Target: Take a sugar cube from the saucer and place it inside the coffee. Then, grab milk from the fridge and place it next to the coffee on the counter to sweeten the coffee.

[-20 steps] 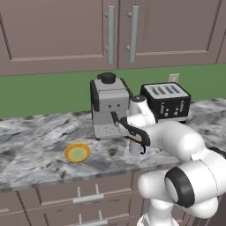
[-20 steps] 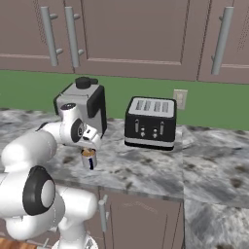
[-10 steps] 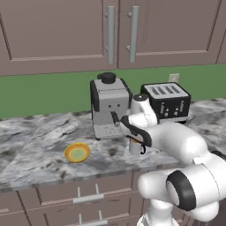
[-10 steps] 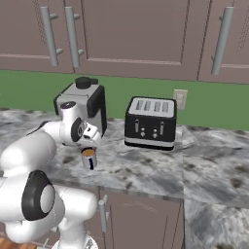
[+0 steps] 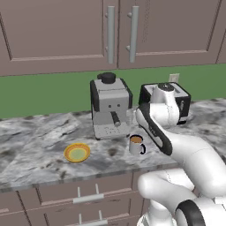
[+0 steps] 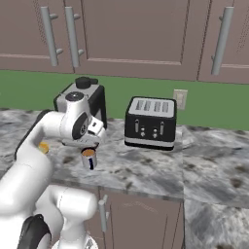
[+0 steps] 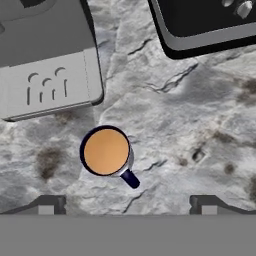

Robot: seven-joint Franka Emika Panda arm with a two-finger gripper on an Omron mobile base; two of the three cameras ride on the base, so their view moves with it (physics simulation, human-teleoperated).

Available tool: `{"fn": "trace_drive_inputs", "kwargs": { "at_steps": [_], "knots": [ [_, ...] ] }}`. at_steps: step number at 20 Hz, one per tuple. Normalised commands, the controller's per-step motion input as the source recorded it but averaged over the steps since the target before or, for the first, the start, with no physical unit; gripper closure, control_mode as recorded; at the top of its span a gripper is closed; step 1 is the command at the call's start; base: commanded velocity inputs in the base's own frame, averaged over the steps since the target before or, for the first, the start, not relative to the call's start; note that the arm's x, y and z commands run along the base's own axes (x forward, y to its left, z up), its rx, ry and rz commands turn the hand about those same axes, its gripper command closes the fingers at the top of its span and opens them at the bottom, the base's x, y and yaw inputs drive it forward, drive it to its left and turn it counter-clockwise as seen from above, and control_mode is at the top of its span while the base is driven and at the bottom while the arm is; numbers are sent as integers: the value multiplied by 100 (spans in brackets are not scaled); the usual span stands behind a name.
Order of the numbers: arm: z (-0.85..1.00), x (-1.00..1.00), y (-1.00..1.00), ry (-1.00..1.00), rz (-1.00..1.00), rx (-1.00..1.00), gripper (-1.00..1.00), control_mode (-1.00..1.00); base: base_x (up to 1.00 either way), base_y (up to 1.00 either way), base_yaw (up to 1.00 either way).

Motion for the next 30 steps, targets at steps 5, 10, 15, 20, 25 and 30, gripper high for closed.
{"fn": "trace_drive_inputs", "kwargs": {
  "at_steps": [5, 10, 15, 20, 25, 30],
  "knots": [
    [2, -5, 0, 0, 0, 0, -100, -100, 0, 0, 0],
    [0, -14, 0, 0, 0, 0, -100, 100, -9, 0, 1],
    [0, 0, 0, 0, 0, 0, -100, 100, -50, 11, 19],
    [0, 0, 0, 0, 0, 0, -100, 100, -16, 39, 37],
    [0, 0, 0, 0, 0, 0, -100, 100, -7, 46, 58],
    [0, 0, 0, 0, 0, 0, -100, 100, -6, 38, 66]
  ]
}}
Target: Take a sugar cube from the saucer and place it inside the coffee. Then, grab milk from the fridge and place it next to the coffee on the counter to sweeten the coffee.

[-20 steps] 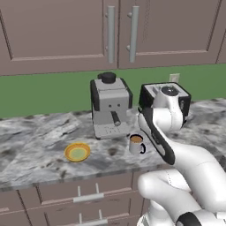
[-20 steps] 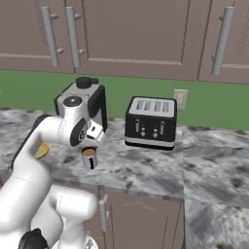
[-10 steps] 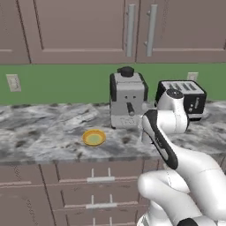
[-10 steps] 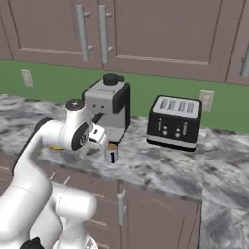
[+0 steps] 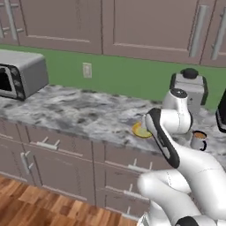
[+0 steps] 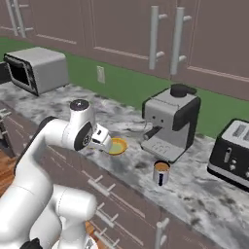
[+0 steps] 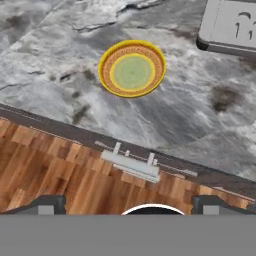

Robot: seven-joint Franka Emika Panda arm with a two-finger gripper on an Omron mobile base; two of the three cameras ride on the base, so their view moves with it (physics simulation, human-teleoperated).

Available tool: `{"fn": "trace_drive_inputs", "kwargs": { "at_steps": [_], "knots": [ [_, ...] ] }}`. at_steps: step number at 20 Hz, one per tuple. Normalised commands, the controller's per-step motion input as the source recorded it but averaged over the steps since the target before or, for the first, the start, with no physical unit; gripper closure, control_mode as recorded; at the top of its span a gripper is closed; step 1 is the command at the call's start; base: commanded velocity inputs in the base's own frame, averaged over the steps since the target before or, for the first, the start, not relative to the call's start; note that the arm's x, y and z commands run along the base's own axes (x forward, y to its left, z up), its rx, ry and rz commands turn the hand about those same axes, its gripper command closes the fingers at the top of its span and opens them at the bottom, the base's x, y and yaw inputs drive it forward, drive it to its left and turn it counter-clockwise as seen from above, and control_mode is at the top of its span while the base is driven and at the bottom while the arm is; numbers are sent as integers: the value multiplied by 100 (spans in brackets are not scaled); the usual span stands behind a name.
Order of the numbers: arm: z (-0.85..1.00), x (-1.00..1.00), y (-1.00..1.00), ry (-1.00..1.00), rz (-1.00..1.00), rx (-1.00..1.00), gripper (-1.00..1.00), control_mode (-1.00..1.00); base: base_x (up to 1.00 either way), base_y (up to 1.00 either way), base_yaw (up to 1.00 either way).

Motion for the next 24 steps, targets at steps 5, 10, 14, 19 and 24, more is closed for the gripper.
{"fn": "trace_drive_inputs", "kwargs": {
  "at_steps": [5, 10, 14, 19, 24],
  "knots": [
    [0, 0, 0, 0, 0, 0, -100, 100, 0, 47, 72],
    [0, 0, 0, 0, 0, 0, -100, 100, 0, 47, 78],
    [0, 0, 0, 0, 0, 0, -100, 100, 3, 59, 73],
    [0, 0, 0, 0, 0, 0, -100, 100, 76, 67, 57],
    [0, 0, 0, 0, 0, 0, -100, 100, 100, 19, 33]
  ]
}}
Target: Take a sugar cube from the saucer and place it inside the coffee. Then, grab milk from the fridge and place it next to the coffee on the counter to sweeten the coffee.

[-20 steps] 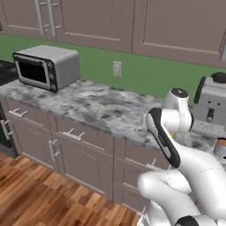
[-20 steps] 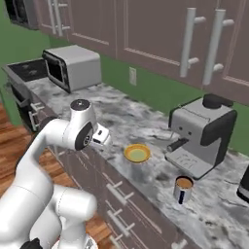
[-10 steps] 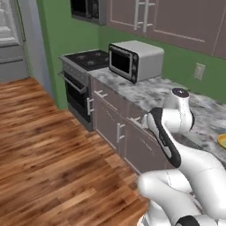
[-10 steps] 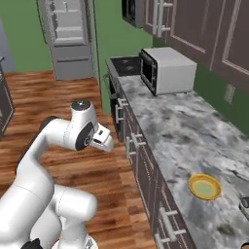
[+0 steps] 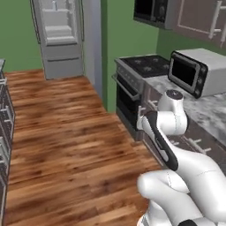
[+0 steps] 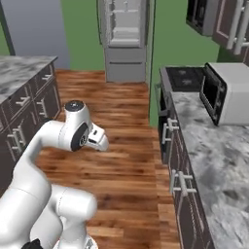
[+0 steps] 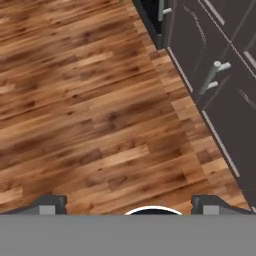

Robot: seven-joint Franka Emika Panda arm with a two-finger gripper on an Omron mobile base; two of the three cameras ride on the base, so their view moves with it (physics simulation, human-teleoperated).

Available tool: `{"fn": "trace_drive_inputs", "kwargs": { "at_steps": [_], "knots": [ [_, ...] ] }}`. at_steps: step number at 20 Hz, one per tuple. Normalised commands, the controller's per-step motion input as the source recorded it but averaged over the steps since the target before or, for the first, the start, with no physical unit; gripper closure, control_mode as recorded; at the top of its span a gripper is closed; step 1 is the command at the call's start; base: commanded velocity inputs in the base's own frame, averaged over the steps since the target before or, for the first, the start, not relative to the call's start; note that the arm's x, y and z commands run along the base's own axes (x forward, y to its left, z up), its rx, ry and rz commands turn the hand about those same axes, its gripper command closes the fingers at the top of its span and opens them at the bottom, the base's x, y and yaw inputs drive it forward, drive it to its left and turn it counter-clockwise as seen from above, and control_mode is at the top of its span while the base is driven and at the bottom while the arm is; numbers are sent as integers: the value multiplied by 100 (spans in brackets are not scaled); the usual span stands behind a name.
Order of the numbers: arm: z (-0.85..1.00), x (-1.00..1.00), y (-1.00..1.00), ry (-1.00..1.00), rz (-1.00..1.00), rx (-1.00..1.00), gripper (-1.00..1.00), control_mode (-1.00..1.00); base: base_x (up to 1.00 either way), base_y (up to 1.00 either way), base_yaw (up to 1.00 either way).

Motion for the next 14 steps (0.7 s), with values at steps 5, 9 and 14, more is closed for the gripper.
{"fn": "trace_drive_inputs", "kwargs": {
  "at_steps": [5, 9, 14],
  "knots": [
    [0, 0, 0, 0, 0, 0, -100, 100, 100, 0, 26],
    [0, 0, 0, 0, 0, 0, -100, 100, 100, 0, 29],
    [0, 0, 0, 0, 0, 0, -100, 100, 100, 0, 26]
  ]
}}
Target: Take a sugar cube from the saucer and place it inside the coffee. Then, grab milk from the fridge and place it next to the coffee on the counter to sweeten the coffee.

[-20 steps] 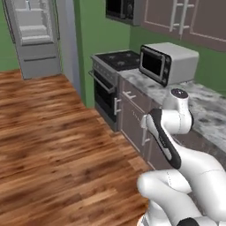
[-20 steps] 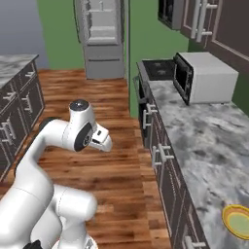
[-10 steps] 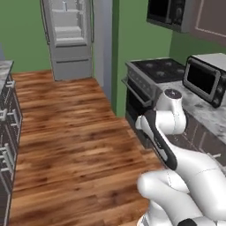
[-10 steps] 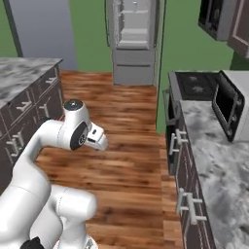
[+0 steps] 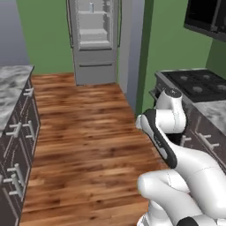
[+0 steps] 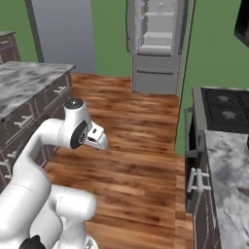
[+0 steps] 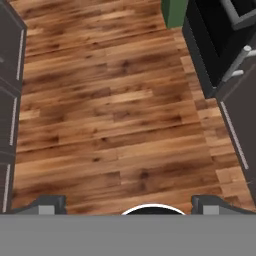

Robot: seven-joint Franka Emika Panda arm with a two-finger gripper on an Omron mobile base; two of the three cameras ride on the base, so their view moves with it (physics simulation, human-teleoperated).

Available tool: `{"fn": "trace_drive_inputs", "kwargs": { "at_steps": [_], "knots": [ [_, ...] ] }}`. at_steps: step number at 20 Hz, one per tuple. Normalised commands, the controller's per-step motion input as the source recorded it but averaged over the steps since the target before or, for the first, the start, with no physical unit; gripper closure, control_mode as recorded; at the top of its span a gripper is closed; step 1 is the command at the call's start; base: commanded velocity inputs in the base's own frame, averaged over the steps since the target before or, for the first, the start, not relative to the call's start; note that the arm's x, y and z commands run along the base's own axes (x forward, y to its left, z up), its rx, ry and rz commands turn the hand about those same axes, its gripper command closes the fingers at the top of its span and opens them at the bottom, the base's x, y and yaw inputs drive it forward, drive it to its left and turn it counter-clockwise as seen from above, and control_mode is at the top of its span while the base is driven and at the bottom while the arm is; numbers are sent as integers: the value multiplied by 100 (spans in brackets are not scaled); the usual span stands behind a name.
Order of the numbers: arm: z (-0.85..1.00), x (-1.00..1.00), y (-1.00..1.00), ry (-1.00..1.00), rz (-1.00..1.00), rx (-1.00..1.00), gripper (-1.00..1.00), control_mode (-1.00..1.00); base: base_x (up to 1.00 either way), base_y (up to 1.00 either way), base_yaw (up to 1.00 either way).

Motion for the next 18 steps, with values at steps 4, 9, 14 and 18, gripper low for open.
{"fn": "trace_drive_inputs", "kwargs": {
  "at_steps": [4, 9, 14, 18],
  "knots": [
    [0, 0, 0, 0, 0, 0, -100, 100, 100, 0, 17],
    [0, 0, 0, 0, 0, 0, -100, 100, 100, 17, 1],
    [0, 0, 0, 0, 0, 0, -100, 100, 100, 24, 0],
    [0, 0, 0, 0, 0, 0, -100, 100, 100, 20, 0]
  ]
}}
